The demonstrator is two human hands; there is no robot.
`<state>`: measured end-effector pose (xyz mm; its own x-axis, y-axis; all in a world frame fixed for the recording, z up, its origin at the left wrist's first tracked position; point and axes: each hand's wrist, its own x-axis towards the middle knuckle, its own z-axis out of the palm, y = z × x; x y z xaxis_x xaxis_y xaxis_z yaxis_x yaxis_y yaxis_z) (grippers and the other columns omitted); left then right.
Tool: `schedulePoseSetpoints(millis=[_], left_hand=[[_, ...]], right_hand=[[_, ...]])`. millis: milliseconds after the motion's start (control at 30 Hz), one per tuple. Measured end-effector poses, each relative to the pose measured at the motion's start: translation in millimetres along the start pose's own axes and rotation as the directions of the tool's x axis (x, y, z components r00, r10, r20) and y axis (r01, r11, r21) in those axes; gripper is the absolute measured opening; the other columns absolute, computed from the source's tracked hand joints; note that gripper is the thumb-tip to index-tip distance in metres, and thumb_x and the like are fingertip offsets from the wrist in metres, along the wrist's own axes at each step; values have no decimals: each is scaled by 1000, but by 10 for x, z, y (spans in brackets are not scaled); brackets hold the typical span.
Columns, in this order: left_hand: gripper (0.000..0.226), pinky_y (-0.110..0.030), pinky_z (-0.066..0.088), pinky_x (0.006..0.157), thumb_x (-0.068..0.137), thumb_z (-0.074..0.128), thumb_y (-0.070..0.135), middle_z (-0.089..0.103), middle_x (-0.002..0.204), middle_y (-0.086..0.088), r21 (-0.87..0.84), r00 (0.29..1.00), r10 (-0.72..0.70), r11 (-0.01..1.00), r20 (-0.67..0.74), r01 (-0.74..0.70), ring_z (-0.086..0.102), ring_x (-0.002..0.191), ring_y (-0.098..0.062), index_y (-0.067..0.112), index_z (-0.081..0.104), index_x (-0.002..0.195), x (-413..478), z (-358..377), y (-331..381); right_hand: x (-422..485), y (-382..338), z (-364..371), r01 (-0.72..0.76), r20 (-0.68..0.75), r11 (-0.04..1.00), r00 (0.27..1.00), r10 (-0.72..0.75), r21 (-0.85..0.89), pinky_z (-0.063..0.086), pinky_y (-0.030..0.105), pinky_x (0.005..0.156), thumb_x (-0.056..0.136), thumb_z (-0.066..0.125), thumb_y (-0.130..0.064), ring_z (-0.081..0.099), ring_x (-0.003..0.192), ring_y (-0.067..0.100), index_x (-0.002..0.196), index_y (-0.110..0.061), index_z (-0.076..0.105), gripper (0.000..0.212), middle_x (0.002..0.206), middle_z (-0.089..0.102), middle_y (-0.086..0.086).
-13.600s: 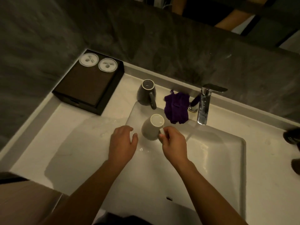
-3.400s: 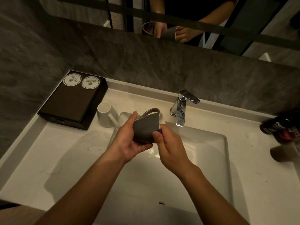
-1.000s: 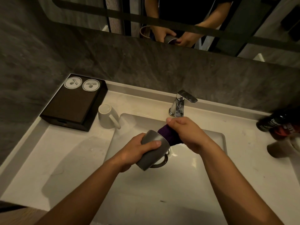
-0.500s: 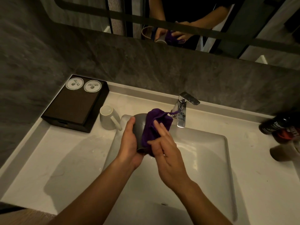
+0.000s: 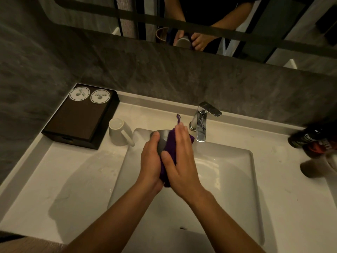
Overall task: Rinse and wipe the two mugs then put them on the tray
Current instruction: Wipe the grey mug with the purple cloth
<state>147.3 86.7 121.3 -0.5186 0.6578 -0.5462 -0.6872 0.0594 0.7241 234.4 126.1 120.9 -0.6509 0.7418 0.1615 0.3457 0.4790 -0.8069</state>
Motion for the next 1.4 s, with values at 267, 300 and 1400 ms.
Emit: schedulePoseSetpoints(millis=[267,300,1400], left_hand=[[63,-50,50,109,99,50,62,74,126,-18,-74,999,-43,996,22,45,72,118,-31,13,68,133,-16,-4,10],[59,-50,51,108,101,49,60,75,126,-16,-67,999,-32,997,34,34,72,118,-30,14,68,134,-42,9,-16],[58,-47,58,97,91,51,73,76,118,-7,99,981,168,982,-93,-158,70,117,-29,26,71,118,-3,133,9]], right_hand=[[-57,85,-55,171,105,981,981,-161,-92,13,41,126,107,35,-35,1,158,12,160,-23,21,56,170,12,-7],[31,73,-69,118,77,992,990,-114,-49,14,41,127,107,35,-34,2,157,9,160,-22,22,56,170,14,-7],[347,7,-298,-338,-306,799,794,526,497,52,11,68,101,58,-35,66,93,9,116,-19,62,22,101,68,-6]])
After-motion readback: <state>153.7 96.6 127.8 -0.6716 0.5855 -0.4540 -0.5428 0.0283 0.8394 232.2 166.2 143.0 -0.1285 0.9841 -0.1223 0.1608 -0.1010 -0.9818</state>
